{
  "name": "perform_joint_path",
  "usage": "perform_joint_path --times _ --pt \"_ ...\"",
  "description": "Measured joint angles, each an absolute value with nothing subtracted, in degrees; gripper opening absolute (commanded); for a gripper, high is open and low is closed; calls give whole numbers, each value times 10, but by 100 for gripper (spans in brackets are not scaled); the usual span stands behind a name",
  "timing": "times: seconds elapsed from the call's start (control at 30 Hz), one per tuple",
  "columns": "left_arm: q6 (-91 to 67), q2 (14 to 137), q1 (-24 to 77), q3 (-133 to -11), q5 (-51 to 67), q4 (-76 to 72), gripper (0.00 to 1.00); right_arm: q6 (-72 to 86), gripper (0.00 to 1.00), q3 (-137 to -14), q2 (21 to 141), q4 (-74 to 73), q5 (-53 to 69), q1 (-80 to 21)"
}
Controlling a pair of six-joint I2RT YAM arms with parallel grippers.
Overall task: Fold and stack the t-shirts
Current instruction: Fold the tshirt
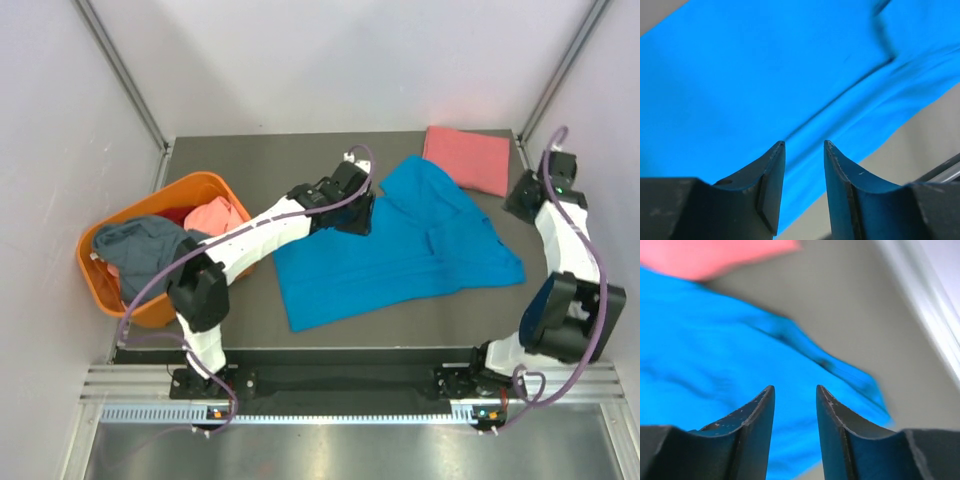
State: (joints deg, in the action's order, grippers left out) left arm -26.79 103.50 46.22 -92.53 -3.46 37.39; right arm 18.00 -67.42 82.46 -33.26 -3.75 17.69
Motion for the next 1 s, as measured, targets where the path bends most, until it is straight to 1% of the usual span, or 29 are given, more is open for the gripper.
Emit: perform_joint_path --times 0.2,0.43,0.67,1.0 --pt "-267 1143 462 -955 37 237 40 102 36 -764 960 -284 63 140" --pt "-275 1265 462 -996 100 130 42 24 33 -794 1063 -276 112 137" --pt "-288 1359 462 -1069 165 61 45 -29 34 -816 1097 -274 123 126" --pt "-307 1414 462 -1125 212 17 46 -59 35 -834 1139 -262 124 115"
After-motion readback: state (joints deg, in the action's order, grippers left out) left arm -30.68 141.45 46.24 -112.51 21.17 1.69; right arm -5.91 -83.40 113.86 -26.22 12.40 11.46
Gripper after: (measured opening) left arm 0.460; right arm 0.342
